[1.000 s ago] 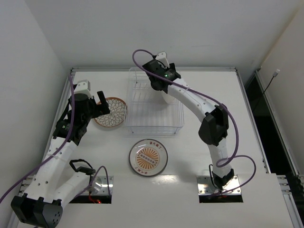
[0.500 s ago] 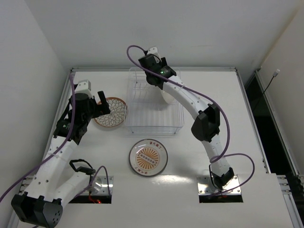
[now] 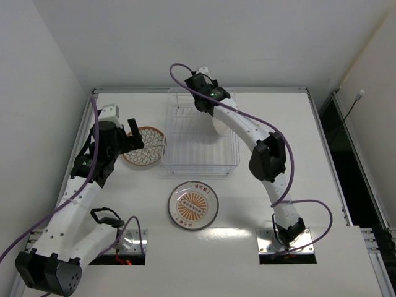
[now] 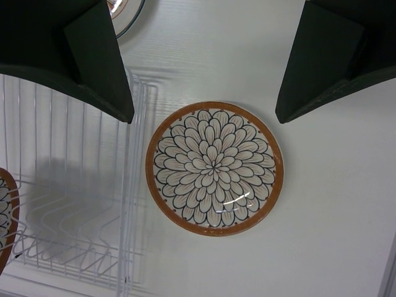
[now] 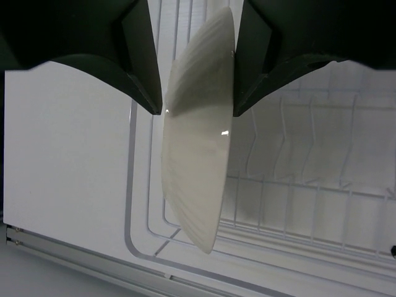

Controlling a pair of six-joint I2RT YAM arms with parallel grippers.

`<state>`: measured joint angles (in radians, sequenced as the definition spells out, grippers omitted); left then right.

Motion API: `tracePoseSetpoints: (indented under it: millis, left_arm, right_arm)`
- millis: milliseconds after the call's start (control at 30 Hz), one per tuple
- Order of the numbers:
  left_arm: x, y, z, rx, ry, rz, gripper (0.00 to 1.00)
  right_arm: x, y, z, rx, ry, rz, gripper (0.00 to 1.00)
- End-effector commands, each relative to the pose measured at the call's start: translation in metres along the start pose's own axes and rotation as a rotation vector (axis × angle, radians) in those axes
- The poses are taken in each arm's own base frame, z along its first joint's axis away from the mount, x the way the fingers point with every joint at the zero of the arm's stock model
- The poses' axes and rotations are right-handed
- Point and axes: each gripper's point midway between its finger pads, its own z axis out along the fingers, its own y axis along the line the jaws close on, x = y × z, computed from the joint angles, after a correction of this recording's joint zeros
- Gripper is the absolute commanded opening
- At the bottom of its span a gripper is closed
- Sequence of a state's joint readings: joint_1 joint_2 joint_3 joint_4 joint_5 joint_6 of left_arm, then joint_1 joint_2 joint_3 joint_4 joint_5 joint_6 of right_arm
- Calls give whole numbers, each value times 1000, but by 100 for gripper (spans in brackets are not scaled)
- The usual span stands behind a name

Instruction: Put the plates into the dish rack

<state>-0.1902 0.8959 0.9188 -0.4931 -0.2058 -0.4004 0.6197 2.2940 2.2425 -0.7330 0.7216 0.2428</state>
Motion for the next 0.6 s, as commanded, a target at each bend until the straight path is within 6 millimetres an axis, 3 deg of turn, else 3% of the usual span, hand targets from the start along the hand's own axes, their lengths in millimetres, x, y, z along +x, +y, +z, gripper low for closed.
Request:
tracePoseSetpoints:
  millis: [0,300,567]
  left_arm:
    - [-5,-3,0,10,-9,-2,100]
    - [-5,-3,0,10,-9,-2,100]
    - [-5,-3,0,10,-9,-2,100]
  right_arm:
    - [2,-16,8,24,10,50,43]
    - [2,-50,-3,26,11,148,34]
    - [2,-63,-4,-9,22,231,31]
